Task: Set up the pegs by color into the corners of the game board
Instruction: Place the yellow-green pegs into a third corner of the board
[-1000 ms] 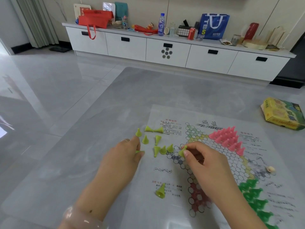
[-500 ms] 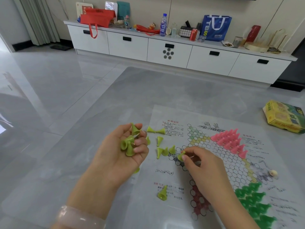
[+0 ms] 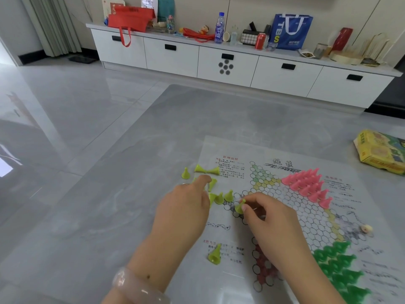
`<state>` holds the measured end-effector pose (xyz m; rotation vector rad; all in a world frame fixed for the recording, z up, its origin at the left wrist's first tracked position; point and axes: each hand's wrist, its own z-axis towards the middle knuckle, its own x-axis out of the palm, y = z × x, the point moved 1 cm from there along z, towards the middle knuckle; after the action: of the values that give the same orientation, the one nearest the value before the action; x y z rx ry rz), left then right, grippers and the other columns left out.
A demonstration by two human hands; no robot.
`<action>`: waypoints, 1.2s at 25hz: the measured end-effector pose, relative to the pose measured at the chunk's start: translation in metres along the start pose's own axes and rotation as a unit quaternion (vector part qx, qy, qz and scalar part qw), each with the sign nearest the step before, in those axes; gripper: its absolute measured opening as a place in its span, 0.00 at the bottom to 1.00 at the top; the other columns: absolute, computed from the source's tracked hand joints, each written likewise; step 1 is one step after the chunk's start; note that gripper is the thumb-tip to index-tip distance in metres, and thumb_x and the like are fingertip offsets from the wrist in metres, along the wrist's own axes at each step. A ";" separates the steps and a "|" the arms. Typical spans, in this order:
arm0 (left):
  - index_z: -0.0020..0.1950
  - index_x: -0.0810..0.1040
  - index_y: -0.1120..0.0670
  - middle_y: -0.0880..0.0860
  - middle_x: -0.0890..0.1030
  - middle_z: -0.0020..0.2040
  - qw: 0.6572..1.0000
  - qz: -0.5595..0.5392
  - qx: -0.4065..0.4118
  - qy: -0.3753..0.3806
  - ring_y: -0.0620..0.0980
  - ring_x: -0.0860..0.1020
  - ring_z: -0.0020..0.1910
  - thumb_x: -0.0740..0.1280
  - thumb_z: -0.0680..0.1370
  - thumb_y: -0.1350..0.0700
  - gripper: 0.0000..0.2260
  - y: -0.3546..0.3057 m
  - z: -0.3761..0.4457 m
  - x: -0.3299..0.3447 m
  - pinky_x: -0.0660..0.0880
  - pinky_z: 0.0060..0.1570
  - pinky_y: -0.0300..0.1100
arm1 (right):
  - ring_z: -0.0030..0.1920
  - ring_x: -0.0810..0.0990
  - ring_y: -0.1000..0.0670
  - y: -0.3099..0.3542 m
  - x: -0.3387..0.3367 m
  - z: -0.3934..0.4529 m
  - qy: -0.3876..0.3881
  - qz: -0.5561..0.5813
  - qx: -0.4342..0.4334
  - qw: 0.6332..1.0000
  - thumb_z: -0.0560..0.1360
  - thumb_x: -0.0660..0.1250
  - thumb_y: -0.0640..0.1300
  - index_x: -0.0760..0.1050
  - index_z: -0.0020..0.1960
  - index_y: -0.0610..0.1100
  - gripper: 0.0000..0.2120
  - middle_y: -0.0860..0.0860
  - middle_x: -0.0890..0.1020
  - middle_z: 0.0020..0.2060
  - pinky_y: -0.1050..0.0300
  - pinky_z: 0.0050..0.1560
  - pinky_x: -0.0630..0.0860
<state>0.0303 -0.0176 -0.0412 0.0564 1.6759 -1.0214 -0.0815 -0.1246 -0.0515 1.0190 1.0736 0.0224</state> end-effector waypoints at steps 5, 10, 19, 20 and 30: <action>0.62 0.68 0.45 0.51 0.78 0.56 0.991 0.132 0.005 0.011 0.53 0.77 0.53 0.52 0.80 0.49 0.12 0.001 0.002 0.003 0.72 0.45 0.44 | 0.41 0.77 0.60 0.001 -0.003 0.000 0.008 0.005 0.007 1.000 0.74 0.63 0.46 0.78 0.45 0.51 0.05 0.58 0.80 0.39 0.61 0.46 0.73; 0.61 0.63 0.47 0.49 0.77 0.56 0.980 0.198 0.022 0.015 0.54 0.78 0.53 0.53 0.80 0.50 0.10 0.000 0.009 0.009 0.69 0.43 0.44 | 0.41 0.77 0.62 0.001 -0.005 -0.001 0.013 0.016 0.005 1.000 0.74 0.63 0.46 0.77 0.44 0.52 0.04 0.59 0.80 0.38 0.66 0.44 0.72; 0.56 0.66 0.48 0.49 0.76 0.47 0.968 0.244 0.054 0.036 0.53 0.78 0.47 0.52 0.80 0.52 0.07 -0.004 0.011 0.017 0.65 0.37 0.42 | 0.40 0.76 0.63 -0.003 -0.011 -0.001 0.019 0.020 0.006 1.000 0.74 0.63 0.46 0.77 0.44 0.52 0.05 0.59 0.80 0.38 0.72 0.40 0.68; 0.56 0.66 0.49 0.49 0.74 0.45 0.969 0.239 0.048 0.034 0.53 0.78 0.47 0.52 0.80 0.53 0.07 -0.005 0.011 0.017 0.65 0.36 0.42 | 0.40 0.76 0.63 -0.003 -0.012 -0.001 0.019 0.020 0.006 1.000 0.74 0.63 0.46 0.77 0.43 0.53 0.05 0.59 0.80 0.38 0.72 0.40 0.68; 0.53 0.69 0.52 0.50 0.67 0.39 0.979 0.185 -0.080 0.018 0.55 0.68 0.40 0.52 0.79 0.54 0.08 0.018 0.010 -0.014 0.63 0.39 0.42 | 0.43 0.77 0.62 -0.005 -0.004 0.000 0.018 0.021 0.002 1.000 0.74 0.64 0.45 0.78 0.46 0.52 0.05 0.59 0.81 0.41 0.69 0.45 0.71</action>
<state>0.0527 -0.0070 -0.0408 0.2723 1.6957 -0.6083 -0.0857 -0.1291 -0.0517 1.0492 1.0848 0.0728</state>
